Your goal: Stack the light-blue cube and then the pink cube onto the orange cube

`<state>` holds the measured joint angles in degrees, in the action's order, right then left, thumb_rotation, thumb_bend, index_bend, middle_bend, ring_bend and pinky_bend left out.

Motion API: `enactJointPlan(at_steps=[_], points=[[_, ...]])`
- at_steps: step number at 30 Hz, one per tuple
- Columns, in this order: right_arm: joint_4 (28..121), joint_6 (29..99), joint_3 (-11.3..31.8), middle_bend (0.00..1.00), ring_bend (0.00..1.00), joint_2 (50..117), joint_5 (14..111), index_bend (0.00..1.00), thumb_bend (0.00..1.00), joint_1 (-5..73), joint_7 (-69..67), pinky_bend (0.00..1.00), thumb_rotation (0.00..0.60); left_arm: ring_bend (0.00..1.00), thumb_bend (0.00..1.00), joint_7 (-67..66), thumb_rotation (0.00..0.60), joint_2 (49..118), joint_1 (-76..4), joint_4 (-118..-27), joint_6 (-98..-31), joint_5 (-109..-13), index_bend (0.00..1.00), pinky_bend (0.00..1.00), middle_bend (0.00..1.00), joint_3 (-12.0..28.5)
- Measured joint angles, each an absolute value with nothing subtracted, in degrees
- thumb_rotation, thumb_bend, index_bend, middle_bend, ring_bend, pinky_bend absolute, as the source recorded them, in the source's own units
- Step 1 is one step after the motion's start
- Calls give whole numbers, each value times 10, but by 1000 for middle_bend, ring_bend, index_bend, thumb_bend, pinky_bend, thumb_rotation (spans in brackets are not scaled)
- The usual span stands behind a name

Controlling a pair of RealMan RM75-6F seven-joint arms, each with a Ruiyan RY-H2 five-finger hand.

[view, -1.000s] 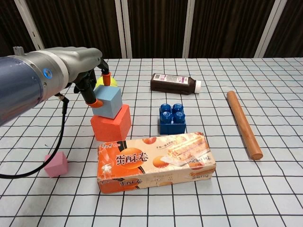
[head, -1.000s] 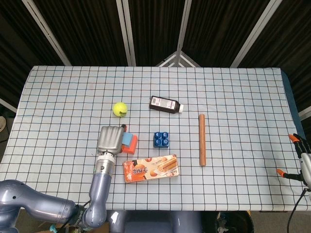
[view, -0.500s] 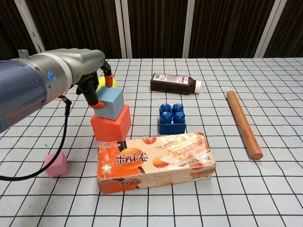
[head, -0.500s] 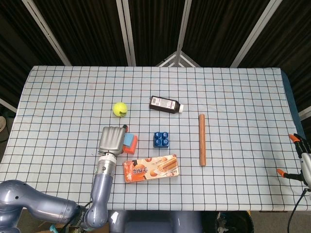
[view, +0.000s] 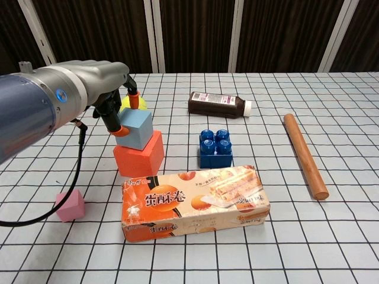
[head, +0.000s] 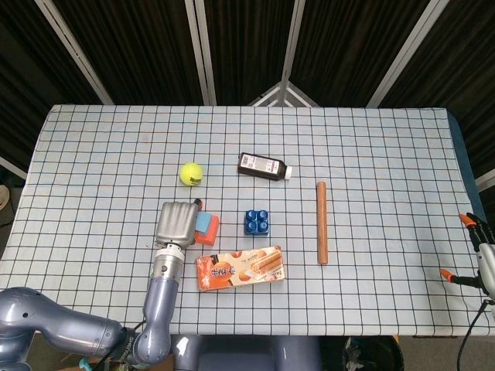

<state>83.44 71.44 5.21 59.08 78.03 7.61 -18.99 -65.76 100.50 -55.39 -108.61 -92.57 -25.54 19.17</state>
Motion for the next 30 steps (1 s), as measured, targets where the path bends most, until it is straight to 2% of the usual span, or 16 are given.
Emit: enactJointPlan(at_steps=[30], points=[[836, 710, 53, 42, 54, 589, 777, 0, 70, 77, -188, 137, 600, 714, 346, -665, 600, 1011, -554, -1076, -920, -251, 444, 796, 756, 193]])
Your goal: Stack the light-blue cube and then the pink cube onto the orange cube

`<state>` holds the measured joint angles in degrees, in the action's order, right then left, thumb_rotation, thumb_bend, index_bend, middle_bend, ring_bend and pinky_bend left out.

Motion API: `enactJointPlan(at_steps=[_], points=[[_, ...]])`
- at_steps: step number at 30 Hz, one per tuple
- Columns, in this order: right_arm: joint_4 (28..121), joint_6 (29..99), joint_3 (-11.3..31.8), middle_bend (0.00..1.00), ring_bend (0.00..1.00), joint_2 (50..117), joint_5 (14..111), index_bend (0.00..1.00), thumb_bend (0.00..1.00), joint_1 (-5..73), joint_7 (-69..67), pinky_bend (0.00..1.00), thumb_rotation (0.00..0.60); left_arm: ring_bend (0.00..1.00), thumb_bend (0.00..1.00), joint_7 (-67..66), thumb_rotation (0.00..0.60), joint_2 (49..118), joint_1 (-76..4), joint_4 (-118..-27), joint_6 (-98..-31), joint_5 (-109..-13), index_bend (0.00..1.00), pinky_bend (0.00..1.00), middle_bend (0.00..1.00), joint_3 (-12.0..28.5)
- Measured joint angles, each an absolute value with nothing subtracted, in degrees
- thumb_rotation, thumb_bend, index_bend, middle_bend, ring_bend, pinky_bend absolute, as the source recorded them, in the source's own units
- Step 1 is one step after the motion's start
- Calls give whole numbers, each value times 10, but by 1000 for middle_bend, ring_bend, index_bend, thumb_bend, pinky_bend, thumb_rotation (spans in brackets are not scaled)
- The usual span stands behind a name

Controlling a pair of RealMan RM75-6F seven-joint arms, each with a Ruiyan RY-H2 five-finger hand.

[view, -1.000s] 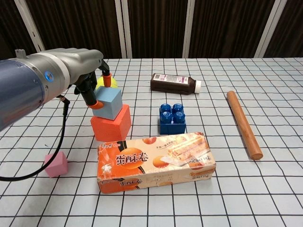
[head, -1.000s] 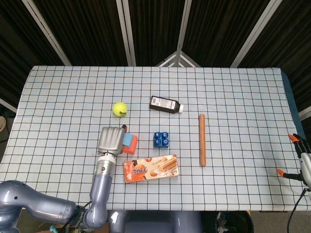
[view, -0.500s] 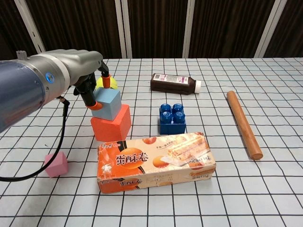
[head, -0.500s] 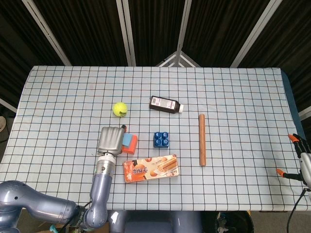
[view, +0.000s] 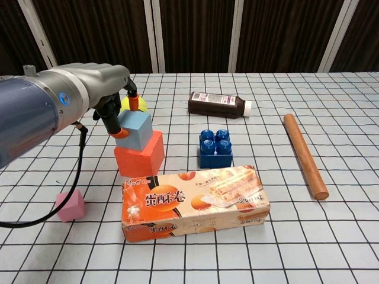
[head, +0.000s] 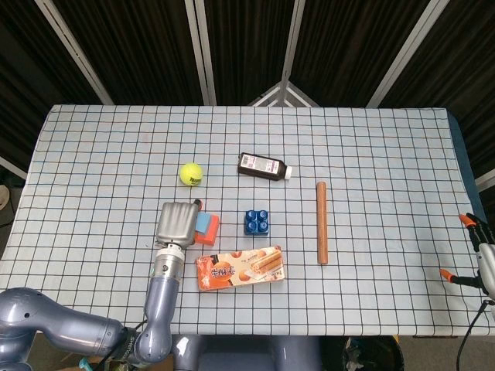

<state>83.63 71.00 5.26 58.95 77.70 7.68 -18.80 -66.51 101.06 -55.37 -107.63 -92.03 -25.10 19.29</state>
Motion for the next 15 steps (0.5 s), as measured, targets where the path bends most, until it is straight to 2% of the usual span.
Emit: enactJointPlan(at_steps=[5, 15], points=[[837, 708, 52, 42, 54, 589, 777, 0, 69, 77, -188, 137, 600, 714, 307, -662, 600, 1010, -552, -1078, -919, -255, 434, 796, 754, 192], [837, 708, 52, 42, 54, 589, 778, 0, 70, 77, -190, 137, 600, 724, 348, -661, 600, 1012, -552, -1078, -924, -267, 463, 803, 772, 189]])
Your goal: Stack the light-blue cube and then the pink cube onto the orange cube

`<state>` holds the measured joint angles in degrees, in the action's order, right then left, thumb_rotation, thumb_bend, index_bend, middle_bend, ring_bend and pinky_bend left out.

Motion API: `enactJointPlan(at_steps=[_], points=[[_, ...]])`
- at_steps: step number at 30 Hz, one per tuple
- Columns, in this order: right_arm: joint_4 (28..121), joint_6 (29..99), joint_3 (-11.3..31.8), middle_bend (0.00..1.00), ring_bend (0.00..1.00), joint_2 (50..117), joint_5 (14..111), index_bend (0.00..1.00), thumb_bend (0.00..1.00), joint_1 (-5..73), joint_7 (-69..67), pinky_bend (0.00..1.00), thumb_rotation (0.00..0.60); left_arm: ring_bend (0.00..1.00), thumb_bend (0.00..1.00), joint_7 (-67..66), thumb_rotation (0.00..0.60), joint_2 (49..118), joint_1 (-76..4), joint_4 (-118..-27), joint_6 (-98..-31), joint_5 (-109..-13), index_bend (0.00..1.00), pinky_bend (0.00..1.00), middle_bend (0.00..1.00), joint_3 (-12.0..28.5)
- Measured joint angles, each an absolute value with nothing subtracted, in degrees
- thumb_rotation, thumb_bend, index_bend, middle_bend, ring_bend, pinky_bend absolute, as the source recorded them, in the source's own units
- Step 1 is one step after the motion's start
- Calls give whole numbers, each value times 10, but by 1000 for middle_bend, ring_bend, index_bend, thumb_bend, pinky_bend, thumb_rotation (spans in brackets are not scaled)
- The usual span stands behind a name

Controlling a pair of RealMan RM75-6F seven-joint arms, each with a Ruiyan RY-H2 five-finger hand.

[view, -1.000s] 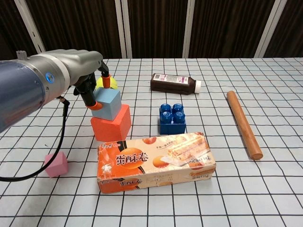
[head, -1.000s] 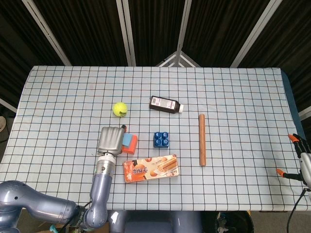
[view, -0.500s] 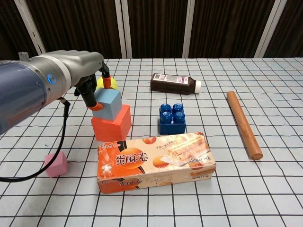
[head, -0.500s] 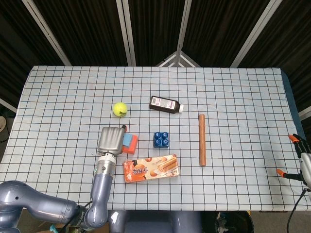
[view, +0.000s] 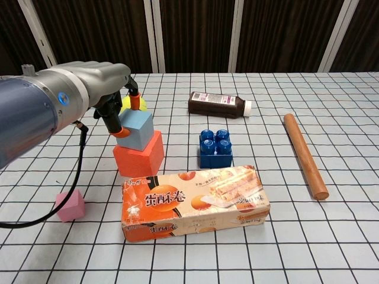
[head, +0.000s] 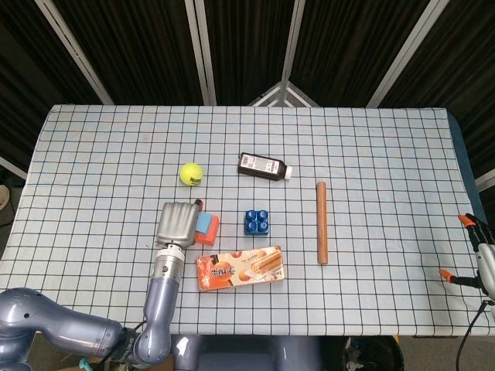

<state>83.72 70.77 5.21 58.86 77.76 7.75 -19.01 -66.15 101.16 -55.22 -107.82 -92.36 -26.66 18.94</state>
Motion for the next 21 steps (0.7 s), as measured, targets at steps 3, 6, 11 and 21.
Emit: enactJointPlan(at_steps=[3, 6, 11, 21], points=[[837, 707, 52, 42, 54, 589, 778, 0, 70, 78, -191, 137, 600, 726, 348, -661, 600, 1014, -553, -1077, -928, -272, 469, 804, 772, 190], [836, 707, 52, 42, 55, 588, 778, 0, 70, 78, -192, 137, 600, 728, 349, -662, 600, 1016, -553, -1075, -933, -275, 473, 804, 772, 190], [836, 706, 52, 42, 55, 589, 779, 0, 70, 78, -193, 137, 600, 729, 349, -667, 600, 1020, -552, -1072, -939, -275, 475, 806, 772, 190], [834, 704, 52, 42, 54, 589, 778, 0, 70, 79, -193, 137, 600, 737, 348, -669, 600, 1031, -551, -1068, -948, -287, 482, 815, 776, 189]])
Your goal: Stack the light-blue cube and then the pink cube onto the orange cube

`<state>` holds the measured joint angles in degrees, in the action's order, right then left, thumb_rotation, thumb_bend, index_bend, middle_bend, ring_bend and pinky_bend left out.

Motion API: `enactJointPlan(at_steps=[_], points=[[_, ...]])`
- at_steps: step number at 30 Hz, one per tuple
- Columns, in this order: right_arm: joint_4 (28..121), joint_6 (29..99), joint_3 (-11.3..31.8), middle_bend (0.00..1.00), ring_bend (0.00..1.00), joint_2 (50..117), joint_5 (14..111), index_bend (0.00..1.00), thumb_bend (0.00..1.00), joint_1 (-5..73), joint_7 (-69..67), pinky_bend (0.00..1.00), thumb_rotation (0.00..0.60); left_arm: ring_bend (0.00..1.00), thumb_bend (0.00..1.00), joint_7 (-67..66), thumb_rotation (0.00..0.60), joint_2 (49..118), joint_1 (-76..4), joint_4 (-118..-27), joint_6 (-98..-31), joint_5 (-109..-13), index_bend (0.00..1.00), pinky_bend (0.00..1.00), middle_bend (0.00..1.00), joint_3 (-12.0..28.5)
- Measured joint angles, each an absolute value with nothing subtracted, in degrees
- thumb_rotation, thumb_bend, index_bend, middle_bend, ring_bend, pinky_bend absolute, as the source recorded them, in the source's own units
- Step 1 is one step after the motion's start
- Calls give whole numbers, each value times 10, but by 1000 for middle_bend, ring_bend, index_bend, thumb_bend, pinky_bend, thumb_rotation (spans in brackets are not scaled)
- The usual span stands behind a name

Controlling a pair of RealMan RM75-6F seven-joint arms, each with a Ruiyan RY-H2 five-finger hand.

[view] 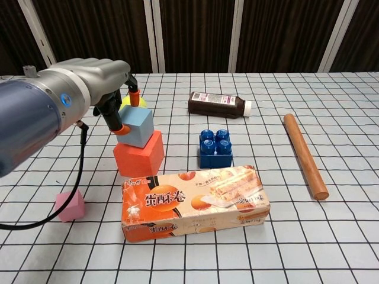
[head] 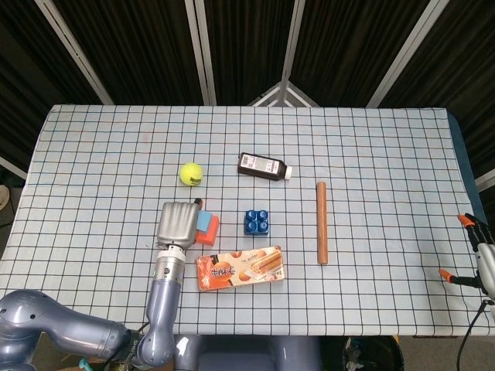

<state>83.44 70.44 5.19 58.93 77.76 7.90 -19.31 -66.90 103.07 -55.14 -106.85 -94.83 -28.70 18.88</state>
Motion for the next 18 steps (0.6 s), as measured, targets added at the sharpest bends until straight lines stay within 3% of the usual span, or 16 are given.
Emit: enactJointPlan(at_steps=[18], points=[[834, 706, 52, 42, 55, 588, 779, 0, 69, 78, -196, 137, 600, 739, 349, -684, 600, 1051, -547, -1060, -965, -303, 483, 816, 777, 186]])
